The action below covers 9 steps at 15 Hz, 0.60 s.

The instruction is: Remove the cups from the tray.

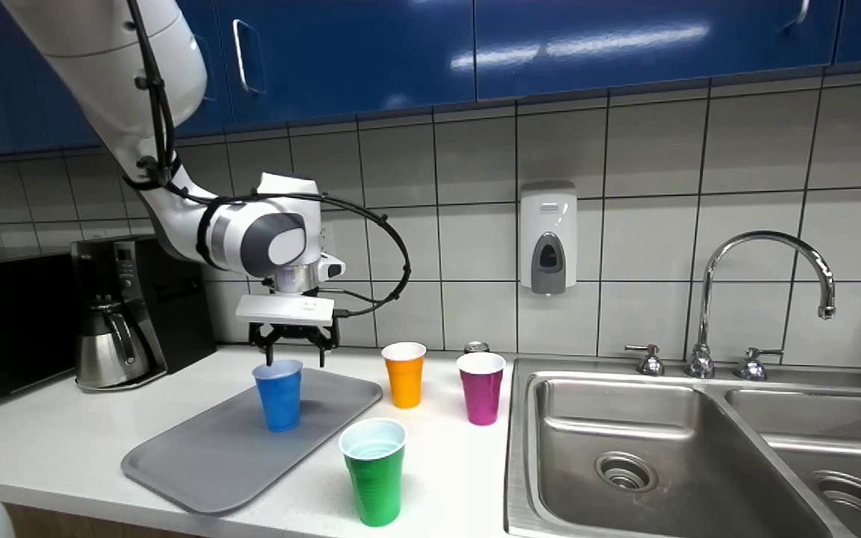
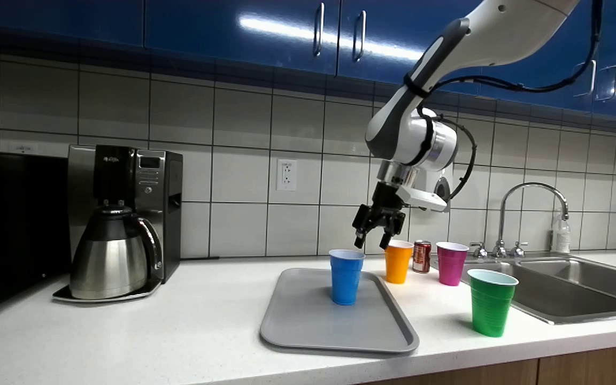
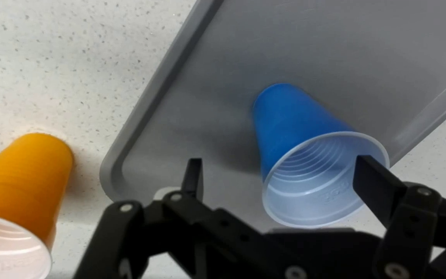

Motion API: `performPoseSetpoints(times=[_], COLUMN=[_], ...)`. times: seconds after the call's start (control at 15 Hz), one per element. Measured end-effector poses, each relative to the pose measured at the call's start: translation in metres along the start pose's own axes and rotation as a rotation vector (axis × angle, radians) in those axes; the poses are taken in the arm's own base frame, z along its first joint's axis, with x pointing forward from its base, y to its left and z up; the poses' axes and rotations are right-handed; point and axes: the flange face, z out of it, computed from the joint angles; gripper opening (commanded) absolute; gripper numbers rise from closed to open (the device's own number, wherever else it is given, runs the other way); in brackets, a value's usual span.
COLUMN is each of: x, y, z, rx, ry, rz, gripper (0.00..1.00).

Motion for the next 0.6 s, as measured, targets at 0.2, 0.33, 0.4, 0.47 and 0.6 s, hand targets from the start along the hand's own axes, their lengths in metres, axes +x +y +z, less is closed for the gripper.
performPoseSetpoints(times=[0.2,0.33,0.4,0.47,0.6], x=[0.000,-0.001,0.000,0.000,0.002], y=[-0.002,-0.004,-0.005,-0.007,-0.008], z=[0.012,0.020,0.023,0.025,0.030], rx=[-0.024,-0.038,-0.044,-0.049,-0.058], ry=[-0.016,-0.026,-0.030,-0.034,-0.039], rz=[-0.018,-0.025,-0.028,-0.029,-0.029], gripper=[1.00,1.00,1.00,1.00,1.00])
